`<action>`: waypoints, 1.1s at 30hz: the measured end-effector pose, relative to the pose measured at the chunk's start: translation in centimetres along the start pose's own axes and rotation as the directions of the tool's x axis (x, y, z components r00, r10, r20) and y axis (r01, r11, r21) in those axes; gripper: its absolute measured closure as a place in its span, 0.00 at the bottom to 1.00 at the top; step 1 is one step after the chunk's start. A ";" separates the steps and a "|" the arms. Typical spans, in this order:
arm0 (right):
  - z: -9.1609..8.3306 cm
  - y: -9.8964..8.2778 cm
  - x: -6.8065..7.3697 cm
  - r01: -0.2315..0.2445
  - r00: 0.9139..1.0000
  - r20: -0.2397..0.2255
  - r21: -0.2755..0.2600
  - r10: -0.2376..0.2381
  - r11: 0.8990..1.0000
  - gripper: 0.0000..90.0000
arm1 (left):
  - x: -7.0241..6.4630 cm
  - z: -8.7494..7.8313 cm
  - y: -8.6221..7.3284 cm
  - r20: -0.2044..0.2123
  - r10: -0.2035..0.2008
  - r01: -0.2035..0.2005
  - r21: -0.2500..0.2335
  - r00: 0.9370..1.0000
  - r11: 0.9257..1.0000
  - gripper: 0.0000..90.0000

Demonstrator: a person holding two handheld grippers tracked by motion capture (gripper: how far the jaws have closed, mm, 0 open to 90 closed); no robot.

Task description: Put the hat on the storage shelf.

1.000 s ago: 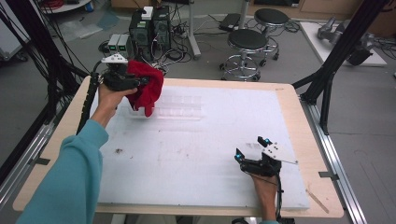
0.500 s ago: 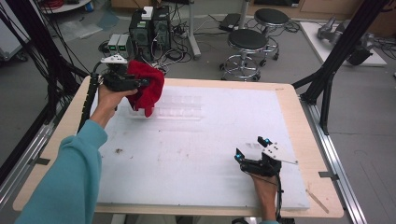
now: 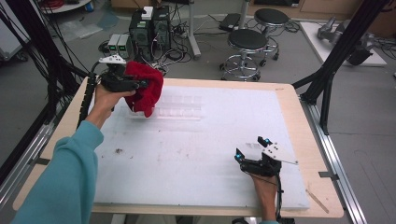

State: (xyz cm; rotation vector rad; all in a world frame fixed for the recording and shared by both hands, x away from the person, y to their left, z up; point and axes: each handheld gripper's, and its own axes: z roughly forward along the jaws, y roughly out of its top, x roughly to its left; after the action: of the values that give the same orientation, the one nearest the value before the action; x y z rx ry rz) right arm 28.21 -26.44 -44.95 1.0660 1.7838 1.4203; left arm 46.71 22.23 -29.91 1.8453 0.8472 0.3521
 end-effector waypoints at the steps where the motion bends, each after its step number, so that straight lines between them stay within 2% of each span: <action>1: 0.0 0.0 0.0 0.000 1.000 -0.001 0.001 0.000 1.000 0.02 | 0.0 -0.1 0.0 0.009 -0.023 0.023 0.001 1.000 1.000 0.55; 4: 0.0 0.0 0.0 -0.004 1.000 -0.002 -0.001 0.004 1.000 0.02 | 0.0 -0.5 0.1 -0.010 -0.028 0.028 0.010 1.000 1.000 0.33; 8: 0.0 0.0 -0.1 0.002 1.000 -0.006 -0.005 -0.002 1.000 0.02 | 0.0 -1.8 0.1 -0.024 -0.013 0.012 -0.055 1.000 0.998 0.11; 12: 0.0 0.0 -0.1 -0.004 1.000 -0.010 -0.003 0.004 1.000 0.02 | -0.5 -3.7 -0.3 -0.009 0.003 -0.005 -0.159 1.000 0.987 0.10; 16: 0.0 0.0 -0.1 -0.006 1.000 -0.008 -0.002 0.006 1.000 0.02 | -1.8 -6.2 -1.6 -0.022 0.076 -0.079 -0.199 0.997 0.977 0.10; 19: 0.0 0.0 -0.1 -0.012 1.000 -0.009 -0.003 0.012 1.000 0.02 | -2.9 -7.7 -3.1 -0.028 0.128 -0.131 -0.228 0.991 0.965 0.10; 21: 0.0 0.0 -0.1 -0.002 1.000 -0.007 -0.004 0.002 1.000 0.02 | -3.5 -8.4 -4.3 -0.031 0.144 -0.147 -0.243 0.989 0.959 0.10; 23: 0.0 0.0 -0.1 -0.001 1.000 -0.006 -0.002 0.001 1.000 0.02 | -4.0 -9.1 -5.3 -0.035 0.155 -0.159 -0.246 0.987 0.956 0.10; 24: 0.0 0.0 -0.1 -0.002 1.000 -0.006 -0.002 0.002 1.000 0.02 | -4.2 -9.4 -6.0 -0.041 0.165 -0.170 -0.257 0.985 0.951 0.10; 25: 0.0 0.0 -0.1 -0.003 1.000 -0.007 -0.003 0.003 1.000 0.02 | -4.5 -9.9 -7.0 -0.048 0.175 -0.181 -0.267 0.983 0.947 0.10; 27: -0.1 0.0 -0.1 -0.004 1.000 -0.004 -0.007 0.004 1.000 0.02 | -4.9 -10.6 -9.0 -0.041 0.162 -0.167 -0.308 0.986 0.936 0.10; 30: -0.2 -0.1 -0.1 -0.003 1.000 0.001 -0.018 0.003 1.000 0.02 | -5.6 -11.2 -12.3 -0.058 0.173 -0.182 -0.341 0.983 0.922 0.10; 33: -0.3 -0.1 -0.1 -0.010 1.000 0.002 -0.031 0.010 0.999 0.02 | -5.9 -11.7 -16.1 -0.077 0.169 -0.186 -0.365 0.983 0.912 0.10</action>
State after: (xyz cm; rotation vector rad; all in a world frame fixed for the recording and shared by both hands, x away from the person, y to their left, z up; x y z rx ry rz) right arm 27.93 -26.68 -44.99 1.0610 1.7517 1.4479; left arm 29.38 29.72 -38.46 1.5640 0.5933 0.6269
